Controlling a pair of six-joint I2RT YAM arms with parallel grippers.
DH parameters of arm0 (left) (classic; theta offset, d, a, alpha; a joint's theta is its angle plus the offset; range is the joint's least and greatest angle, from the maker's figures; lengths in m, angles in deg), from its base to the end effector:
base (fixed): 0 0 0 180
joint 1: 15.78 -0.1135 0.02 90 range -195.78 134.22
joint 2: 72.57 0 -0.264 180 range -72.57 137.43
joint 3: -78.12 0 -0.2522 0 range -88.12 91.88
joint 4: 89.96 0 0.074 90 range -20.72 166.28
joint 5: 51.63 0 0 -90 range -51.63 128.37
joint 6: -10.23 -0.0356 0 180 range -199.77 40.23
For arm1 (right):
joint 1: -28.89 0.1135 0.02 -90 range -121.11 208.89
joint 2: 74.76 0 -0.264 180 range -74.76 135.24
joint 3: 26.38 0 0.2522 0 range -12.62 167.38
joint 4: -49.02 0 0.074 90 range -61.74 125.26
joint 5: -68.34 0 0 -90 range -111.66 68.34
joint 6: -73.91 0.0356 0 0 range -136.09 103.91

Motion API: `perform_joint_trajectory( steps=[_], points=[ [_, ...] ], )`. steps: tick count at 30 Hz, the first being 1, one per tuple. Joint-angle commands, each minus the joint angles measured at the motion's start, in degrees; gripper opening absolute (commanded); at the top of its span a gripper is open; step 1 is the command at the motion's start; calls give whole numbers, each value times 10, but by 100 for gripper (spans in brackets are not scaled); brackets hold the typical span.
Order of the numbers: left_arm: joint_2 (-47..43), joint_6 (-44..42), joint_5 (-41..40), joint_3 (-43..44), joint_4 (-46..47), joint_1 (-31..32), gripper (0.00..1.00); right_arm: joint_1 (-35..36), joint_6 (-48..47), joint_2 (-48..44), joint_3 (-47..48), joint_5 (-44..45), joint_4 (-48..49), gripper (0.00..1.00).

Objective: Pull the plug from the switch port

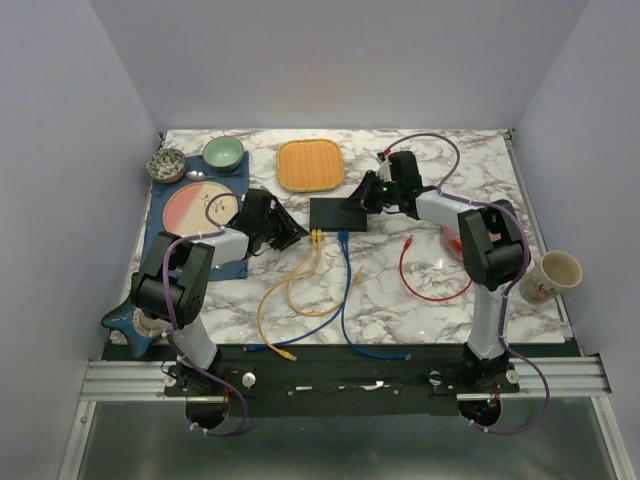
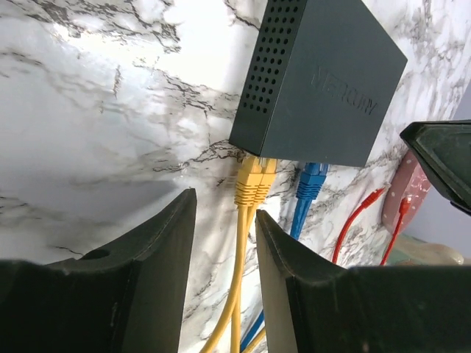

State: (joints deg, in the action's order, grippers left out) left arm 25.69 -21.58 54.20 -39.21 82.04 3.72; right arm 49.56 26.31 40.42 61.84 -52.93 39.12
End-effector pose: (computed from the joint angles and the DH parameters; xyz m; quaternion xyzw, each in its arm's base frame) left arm 0.3186 -0.1231 0.1533 -0.2504 0.8769 -0.3434 0.2246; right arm 0.4058 0.1728 0.1754 0.0440 0.8686 0.4307 0.2411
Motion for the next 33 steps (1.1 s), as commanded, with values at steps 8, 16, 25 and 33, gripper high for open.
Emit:
perform_joint_trajectory(
  steps=[8,16,25,33],
  points=[
    [45,57,60,-35,197,-4,45,13,38,80,24,-88,39,20],
    [67,74,68,-38,219,-3,42,21,45,94,32,-82,35,20],
    [89,84,56,-37,197,-3,39,22,48,94,32,-63,21,20],
    [92,88,46,-44,206,-3,38,22,46,97,32,-56,17,20]
  ],
)
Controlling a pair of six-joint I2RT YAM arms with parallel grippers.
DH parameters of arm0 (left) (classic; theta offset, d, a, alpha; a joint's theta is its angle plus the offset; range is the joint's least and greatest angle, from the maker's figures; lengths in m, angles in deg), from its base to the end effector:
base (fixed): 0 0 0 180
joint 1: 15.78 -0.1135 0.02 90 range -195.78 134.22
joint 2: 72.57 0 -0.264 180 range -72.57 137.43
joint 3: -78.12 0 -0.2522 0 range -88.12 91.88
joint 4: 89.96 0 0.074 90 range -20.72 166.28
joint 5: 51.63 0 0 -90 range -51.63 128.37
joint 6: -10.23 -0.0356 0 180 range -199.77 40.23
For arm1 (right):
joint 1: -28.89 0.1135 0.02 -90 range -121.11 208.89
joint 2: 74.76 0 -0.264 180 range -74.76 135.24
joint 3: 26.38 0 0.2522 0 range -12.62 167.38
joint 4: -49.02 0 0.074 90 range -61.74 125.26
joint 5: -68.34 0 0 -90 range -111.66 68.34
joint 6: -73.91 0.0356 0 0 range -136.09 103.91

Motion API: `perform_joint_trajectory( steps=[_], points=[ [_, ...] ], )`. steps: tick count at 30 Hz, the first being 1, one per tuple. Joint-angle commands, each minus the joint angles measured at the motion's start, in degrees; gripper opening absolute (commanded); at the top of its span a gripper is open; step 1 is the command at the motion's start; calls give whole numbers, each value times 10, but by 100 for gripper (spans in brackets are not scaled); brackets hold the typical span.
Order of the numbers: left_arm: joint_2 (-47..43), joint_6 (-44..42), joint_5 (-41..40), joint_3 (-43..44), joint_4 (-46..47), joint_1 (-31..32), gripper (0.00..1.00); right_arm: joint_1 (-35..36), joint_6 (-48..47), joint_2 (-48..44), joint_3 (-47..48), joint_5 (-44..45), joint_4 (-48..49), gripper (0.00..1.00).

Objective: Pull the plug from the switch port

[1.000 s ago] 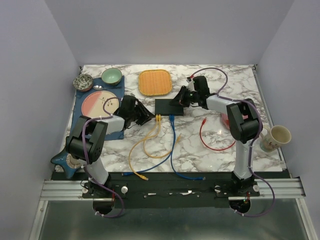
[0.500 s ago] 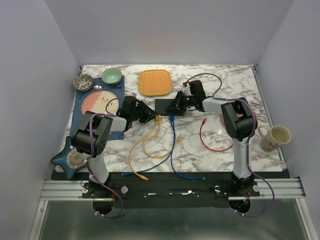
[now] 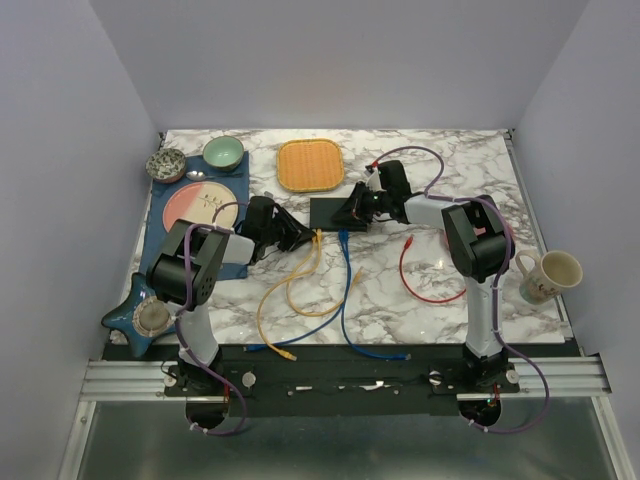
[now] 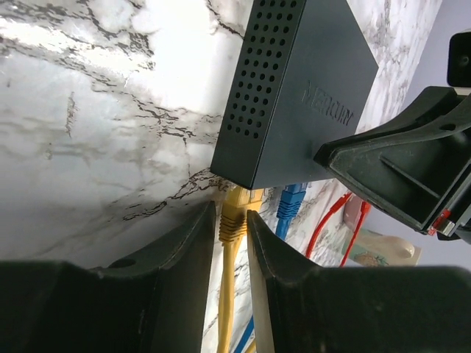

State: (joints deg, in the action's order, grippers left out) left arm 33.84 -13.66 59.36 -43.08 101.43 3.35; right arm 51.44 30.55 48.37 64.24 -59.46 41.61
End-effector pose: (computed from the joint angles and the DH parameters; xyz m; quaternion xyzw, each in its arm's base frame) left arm 0.3276 -0.1271 0.1171 -0.2740 0.8371 -0.4207 0.2172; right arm 0.4121 0.1948 0.1335 0.0448 0.8669 0.4689 0.1630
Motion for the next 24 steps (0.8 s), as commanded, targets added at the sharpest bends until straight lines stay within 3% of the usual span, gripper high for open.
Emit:
perform_joint_trajectory(
  steps=[1,24],
  points=[
    [13,15,-3,-7,38,0,38,3,4,18,7,10,-8,20],
    [58,135,20,-57,235,-2,31,4,3,21,2,12,-8,20]
  ],
)
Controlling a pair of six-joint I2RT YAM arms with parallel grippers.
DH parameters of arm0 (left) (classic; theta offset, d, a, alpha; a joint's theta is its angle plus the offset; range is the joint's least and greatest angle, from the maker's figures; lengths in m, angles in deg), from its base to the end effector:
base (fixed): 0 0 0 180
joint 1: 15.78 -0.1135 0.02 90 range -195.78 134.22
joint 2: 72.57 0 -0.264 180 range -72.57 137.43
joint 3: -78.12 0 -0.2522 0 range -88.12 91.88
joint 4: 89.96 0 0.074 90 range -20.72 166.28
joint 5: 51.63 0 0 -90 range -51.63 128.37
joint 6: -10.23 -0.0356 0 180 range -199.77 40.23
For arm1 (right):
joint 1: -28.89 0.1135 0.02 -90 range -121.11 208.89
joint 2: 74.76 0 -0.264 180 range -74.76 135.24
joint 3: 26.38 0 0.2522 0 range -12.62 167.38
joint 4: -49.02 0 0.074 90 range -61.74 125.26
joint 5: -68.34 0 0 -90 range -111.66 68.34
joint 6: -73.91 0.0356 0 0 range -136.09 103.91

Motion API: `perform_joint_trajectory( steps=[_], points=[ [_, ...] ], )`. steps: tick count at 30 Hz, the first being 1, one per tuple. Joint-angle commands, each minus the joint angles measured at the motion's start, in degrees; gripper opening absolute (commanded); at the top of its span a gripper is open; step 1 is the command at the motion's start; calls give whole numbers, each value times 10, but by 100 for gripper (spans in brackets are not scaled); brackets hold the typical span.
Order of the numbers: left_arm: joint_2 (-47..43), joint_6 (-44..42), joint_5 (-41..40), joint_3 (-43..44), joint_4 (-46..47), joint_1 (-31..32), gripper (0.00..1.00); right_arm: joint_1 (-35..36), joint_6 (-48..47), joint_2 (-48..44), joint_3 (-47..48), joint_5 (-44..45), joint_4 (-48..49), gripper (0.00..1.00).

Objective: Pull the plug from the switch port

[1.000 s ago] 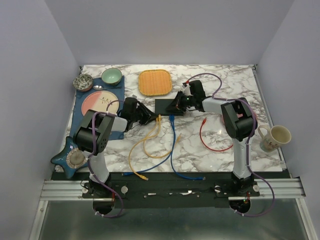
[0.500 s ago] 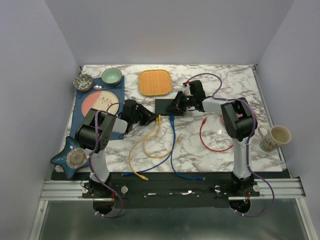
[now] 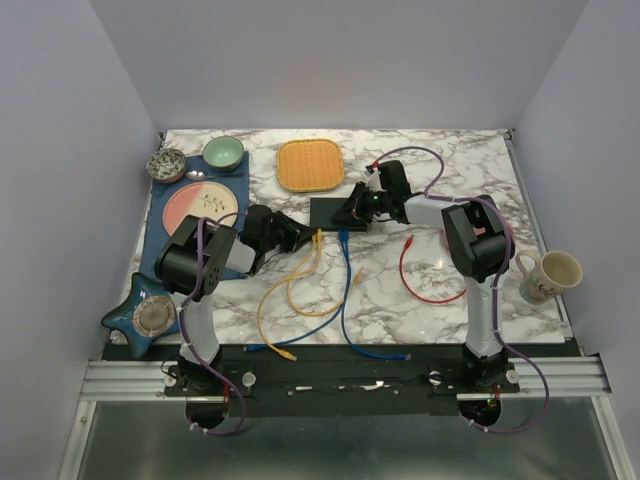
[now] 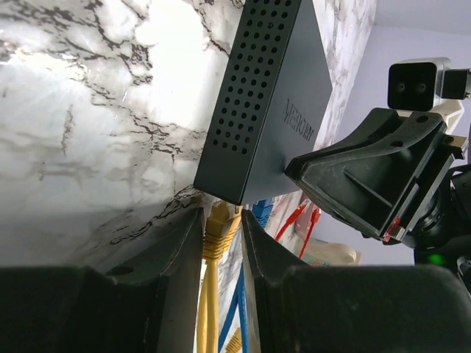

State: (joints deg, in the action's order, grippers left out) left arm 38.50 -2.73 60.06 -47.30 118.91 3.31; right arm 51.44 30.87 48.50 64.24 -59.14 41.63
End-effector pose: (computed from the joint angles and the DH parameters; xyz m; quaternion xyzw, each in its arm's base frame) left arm 0.3255 -0.1266 0.0999 -0.3218 0.7822 -0.4859 0.2202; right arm 0.4123 0.1947 0.1325 0.0488 0.8677 0.4673 0.1626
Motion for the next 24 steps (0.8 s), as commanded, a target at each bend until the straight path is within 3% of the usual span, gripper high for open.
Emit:
perform_joint_trajectory(
  steps=[1,13,18,24],
  points=[
    [13,28,12,-17,61,-4,30,3,0,20,2,9,-8,20],
    [41,72,16,-37,122,-13,20,4,0,22,2,9,-8,20],
    [47,81,18,-36,138,-13,0,4,-1,18,-4,11,-8,20],
    [49,84,22,-51,155,-20,0,4,-5,8,-12,15,-8,20]
  ],
)
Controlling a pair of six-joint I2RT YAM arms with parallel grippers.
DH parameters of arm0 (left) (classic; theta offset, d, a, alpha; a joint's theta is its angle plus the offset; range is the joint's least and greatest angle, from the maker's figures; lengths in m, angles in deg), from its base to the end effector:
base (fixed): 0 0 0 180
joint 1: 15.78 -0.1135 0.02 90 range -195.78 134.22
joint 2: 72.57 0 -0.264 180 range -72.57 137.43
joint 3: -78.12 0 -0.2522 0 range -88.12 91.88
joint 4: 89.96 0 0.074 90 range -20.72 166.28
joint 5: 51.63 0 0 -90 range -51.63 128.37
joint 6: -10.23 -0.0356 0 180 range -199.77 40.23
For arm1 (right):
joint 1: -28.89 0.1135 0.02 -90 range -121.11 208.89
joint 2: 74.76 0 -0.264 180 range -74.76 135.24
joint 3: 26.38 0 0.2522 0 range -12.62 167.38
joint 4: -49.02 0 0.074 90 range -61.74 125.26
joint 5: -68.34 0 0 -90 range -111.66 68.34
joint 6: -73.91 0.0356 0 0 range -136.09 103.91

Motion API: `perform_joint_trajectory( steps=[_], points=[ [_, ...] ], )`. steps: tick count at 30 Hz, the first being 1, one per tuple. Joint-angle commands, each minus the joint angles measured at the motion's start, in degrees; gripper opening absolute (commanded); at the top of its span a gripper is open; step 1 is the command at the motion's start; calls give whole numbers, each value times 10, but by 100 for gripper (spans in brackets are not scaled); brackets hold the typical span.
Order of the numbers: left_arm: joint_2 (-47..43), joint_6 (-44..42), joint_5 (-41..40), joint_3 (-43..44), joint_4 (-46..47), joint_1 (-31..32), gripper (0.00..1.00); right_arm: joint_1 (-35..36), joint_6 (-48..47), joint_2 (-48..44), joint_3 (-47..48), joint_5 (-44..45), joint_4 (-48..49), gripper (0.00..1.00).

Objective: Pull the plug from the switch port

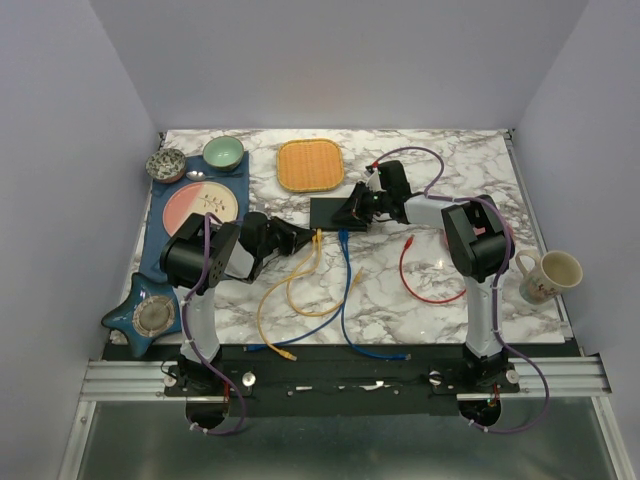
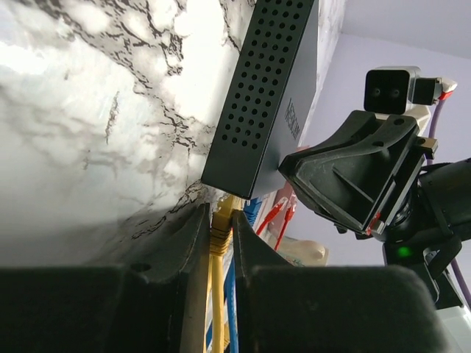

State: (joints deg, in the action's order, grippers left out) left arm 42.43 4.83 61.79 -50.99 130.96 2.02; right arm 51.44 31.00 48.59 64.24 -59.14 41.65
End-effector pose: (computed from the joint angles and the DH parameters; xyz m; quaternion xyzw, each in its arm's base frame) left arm 0.3192 -0.1173 0.0839 -0.3567 0.7439 -0.5263 0.2058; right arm 0.4124 0.1947 0.1318 0.0500 0.8678 0.4672 0.1616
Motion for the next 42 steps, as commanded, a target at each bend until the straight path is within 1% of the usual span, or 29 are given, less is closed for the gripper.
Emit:
perform_joint_trajectory(
  steps=[1,8,12,20,25,32,42],
  points=[
    [9,8,7,-22,39,-9,0,5,-6,-1,-14,19,-9,20],
    [8,13,10,-42,59,-25,0,36,-38,-68,-45,53,-23,20],
    [7,10,13,-36,54,-25,0,55,-52,-82,-54,70,-35,20],
    [13,14,20,-34,58,-25,0,74,-67,-62,-22,86,-90,19],
    [10,14,28,-29,55,-25,0,80,-71,-50,-10,118,-115,17],
    [11,12,36,-43,54,-25,0,80,-73,4,62,127,-168,17],
    [0,-2,44,-76,44,-22,0,80,-59,25,87,137,-171,17]
  ],
)
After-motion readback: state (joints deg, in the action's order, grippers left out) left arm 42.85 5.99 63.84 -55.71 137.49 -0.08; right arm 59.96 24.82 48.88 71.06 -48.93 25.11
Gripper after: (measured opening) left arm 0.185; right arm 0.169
